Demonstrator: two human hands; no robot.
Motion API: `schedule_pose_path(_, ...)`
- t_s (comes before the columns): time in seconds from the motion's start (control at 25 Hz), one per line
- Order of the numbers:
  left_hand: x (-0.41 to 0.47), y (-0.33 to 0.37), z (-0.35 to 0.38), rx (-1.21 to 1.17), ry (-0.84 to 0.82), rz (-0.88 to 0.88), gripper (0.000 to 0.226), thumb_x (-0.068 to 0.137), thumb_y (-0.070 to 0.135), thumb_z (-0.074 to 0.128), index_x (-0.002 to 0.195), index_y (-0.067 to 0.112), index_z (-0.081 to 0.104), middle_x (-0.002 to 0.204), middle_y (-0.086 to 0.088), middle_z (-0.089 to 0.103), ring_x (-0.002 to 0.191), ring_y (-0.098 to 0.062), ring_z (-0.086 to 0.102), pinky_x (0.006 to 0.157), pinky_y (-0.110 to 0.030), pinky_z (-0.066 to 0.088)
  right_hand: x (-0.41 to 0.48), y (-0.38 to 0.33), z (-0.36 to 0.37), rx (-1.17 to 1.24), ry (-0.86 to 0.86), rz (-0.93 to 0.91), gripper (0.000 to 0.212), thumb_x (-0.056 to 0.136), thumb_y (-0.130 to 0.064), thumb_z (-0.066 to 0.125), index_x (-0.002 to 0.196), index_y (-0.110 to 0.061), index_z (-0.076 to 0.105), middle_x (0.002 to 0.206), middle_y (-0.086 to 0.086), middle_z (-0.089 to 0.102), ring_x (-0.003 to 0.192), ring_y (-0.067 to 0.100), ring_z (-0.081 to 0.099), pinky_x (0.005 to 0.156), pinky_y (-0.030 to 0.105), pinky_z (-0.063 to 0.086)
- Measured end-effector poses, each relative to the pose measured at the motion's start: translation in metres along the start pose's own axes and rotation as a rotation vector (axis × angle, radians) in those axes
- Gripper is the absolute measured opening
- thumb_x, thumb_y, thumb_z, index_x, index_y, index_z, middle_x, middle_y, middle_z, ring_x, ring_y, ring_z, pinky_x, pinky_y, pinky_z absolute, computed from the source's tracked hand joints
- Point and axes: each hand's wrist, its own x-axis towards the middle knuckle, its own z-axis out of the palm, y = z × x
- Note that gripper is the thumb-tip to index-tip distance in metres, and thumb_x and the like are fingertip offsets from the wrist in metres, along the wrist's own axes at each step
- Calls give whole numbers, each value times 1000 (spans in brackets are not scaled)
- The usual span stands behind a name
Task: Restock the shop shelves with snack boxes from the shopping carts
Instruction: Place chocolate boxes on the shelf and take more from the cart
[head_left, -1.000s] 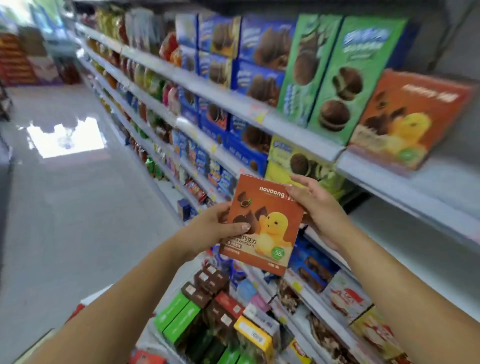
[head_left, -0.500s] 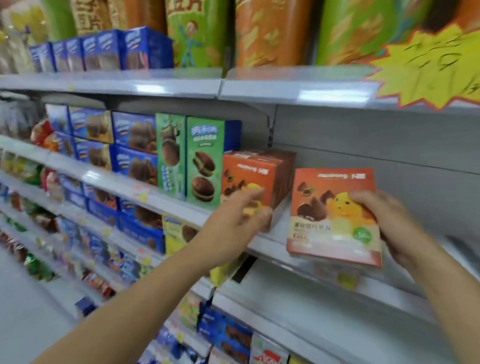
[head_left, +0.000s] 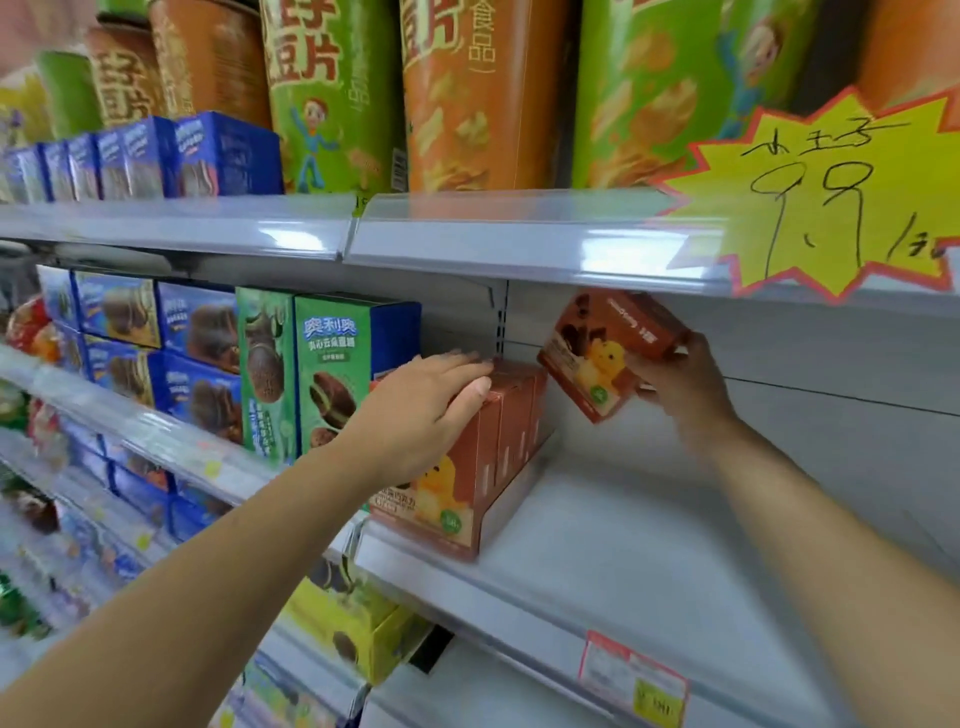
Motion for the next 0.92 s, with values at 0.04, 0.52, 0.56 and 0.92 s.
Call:
schedule_pose_path(0.04,2,0,0,18,-12,-1,49,105,44,23,146,30,44,152,10,42,143,-9,32,118,-30,19,9,3,11,31,-38,26,49,84,-3,70,122,-12,42,118,9,58,98,24,64,67,30,54)
schedule_pose_path(0.52,1,-1,-3,50,-77,-31,50,105,44,18,144,31,46,148,11,48,138,-6,37,110,-21,17,32,37,69,-273,-552,303,49,97,-57,40,113,-14,59,101,18,67,96,36,67,92,47,54)
schedule_pose_path(0.56,0,-2,-4,38,-73,-33,50,104,44,18,145,31,44,150,11,46,141,-6,34,114,-23,13,32,37,67,-250,-534,317,54,96,-61,35,106,-15,61,101,17,68,97,35,66,94,46,52)
schedule_pose_path(0.92,-64,-24,-24,-121,96,-18,57,98,53,26,148,31,40,153,15,38,139,7,24,114,-20,18,-32,-12,47,-254,-217,-149,43,83,-65,31,107,-44,59,128,-7,59,122,12,53,108,43,41)
